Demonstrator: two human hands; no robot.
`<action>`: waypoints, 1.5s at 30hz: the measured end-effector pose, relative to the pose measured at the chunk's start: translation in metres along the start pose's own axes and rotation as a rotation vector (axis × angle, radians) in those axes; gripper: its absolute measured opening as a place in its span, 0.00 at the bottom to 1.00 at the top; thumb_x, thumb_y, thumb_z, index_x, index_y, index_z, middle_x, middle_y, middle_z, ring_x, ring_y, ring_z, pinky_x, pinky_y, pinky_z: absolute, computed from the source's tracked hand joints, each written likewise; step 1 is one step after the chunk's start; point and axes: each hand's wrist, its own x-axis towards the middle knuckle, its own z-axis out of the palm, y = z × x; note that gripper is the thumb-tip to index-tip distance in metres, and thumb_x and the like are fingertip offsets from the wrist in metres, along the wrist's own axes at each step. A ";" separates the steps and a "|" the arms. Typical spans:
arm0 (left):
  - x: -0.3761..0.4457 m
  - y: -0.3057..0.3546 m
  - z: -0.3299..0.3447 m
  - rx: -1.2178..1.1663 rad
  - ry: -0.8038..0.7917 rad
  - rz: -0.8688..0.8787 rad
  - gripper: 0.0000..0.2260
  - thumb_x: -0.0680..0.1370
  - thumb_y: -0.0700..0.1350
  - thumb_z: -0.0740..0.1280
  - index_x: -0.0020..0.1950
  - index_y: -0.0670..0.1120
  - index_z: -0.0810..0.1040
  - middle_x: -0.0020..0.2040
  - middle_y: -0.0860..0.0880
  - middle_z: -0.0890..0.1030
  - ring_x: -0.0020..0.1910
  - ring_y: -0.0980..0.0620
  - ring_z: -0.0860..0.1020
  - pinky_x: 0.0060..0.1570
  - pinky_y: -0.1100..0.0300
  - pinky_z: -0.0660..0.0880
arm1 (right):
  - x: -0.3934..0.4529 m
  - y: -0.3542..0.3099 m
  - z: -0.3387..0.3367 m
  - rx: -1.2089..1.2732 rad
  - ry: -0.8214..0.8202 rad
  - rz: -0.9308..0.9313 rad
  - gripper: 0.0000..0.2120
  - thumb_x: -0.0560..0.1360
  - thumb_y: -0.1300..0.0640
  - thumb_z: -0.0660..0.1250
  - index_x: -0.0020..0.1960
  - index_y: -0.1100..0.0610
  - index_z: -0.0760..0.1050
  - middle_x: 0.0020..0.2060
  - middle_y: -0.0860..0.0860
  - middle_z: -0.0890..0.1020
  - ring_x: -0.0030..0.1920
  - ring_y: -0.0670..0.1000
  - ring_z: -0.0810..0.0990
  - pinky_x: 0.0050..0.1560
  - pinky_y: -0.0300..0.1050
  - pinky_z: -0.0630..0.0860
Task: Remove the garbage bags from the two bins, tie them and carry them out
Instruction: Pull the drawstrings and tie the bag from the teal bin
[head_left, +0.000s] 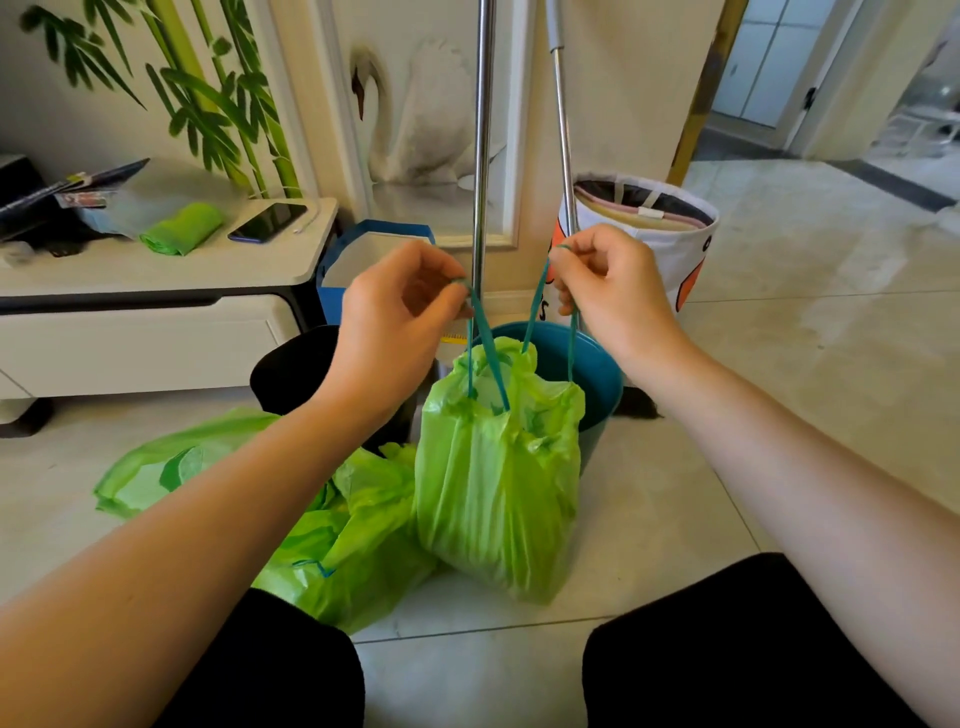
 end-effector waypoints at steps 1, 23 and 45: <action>0.000 -0.001 0.000 0.016 -0.012 -0.008 0.03 0.75 0.36 0.68 0.46 0.42 0.79 0.41 0.44 0.83 0.41 0.51 0.84 0.47 0.57 0.81 | -0.002 0.000 -0.001 0.001 -0.016 0.020 0.06 0.77 0.57 0.64 0.47 0.60 0.76 0.39 0.58 0.81 0.38 0.52 0.79 0.48 0.59 0.80; 0.001 -0.008 0.010 0.103 0.020 0.077 0.06 0.76 0.39 0.69 0.51 0.46 0.81 0.45 0.53 0.83 0.46 0.61 0.81 0.48 0.70 0.76 | -0.025 -0.025 0.018 0.144 -0.382 0.251 0.05 0.76 0.59 0.64 0.48 0.59 0.77 0.35 0.50 0.83 0.42 0.50 0.83 0.57 0.55 0.79; -0.041 -0.074 0.079 0.126 -0.350 -0.405 0.16 0.66 0.56 0.77 0.48 0.50 0.82 0.43 0.52 0.84 0.44 0.56 0.83 0.49 0.51 0.81 | -0.027 -0.030 0.007 0.233 -0.237 0.068 0.04 0.77 0.61 0.64 0.47 0.62 0.76 0.29 0.48 0.72 0.26 0.41 0.70 0.29 0.36 0.68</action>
